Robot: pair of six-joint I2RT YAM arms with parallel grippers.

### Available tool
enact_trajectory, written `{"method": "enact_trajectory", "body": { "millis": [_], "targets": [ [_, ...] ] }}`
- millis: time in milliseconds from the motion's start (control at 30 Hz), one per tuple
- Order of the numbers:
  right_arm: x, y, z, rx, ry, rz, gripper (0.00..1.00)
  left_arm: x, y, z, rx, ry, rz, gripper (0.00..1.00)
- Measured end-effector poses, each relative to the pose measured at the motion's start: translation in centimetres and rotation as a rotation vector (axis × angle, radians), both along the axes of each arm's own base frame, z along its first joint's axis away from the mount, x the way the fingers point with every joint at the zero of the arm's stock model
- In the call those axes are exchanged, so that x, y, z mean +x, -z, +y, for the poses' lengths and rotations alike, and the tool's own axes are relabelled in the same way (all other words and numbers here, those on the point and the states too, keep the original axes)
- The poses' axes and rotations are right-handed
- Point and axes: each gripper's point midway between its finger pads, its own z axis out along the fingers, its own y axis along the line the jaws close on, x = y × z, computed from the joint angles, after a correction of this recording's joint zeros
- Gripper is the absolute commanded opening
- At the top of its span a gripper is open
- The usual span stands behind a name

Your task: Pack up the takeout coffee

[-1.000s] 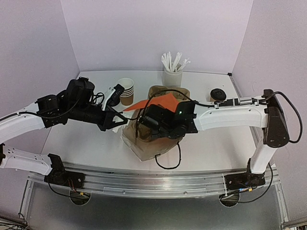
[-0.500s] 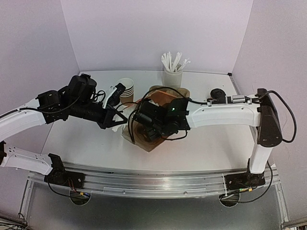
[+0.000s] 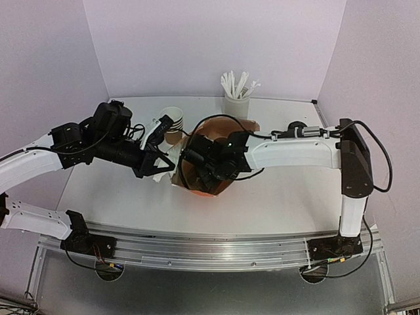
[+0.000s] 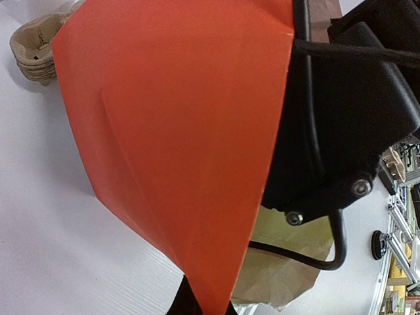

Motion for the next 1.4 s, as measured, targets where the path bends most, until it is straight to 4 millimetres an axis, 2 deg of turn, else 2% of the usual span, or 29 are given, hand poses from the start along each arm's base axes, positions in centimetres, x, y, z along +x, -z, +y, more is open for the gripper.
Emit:
{"method": "enact_trajectory", "body": {
  "millis": [167,233,400,500,733,1000,1233,1333,1400],
  "targets": [
    [-0.2,1.3,0.5,-0.026,-0.064,0.053,0.18,-0.1,-0.6,-0.2,-0.005,0.024,-0.011,0.00],
    [-0.4,1.6,0.7,-0.022,-0.080,0.072,0.03,-0.2,-0.9,-0.3,-0.002,0.026,-0.006,0.00],
    [-1.1,1.8,1.2,-0.003,-0.109,0.117,0.00,-0.1,-1.5,-0.1,0.022,0.017,0.003,0.00],
    [-1.7,1.1,1.2,-0.018,-0.116,0.134,0.00,0.2,-1.9,-0.1,0.047,0.004,0.003,0.00],
    [-3.6,-3.7,2.4,-0.015,-0.136,0.141,0.00,0.3,-2.3,0.3,0.080,-0.003,-0.004,0.00],
    [-6.1,-6.7,1.6,-0.065,-0.160,0.144,0.00,0.3,-1.8,0.8,0.107,0.000,-0.002,0.00],
    [-6.6,-11.8,2.3,0.003,-0.177,0.088,0.00,0.9,-1.8,1.0,0.117,-0.003,-0.019,0.00],
    [-6.6,-14.4,2.8,0.059,-0.182,0.063,0.00,1.1,-2.2,0.8,0.124,0.008,-0.029,0.00],
    [-6.5,-15.5,2.5,0.070,-0.168,0.054,0.00,1.2,-2.9,0.6,0.119,0.013,-0.038,0.00]
  ]
}}
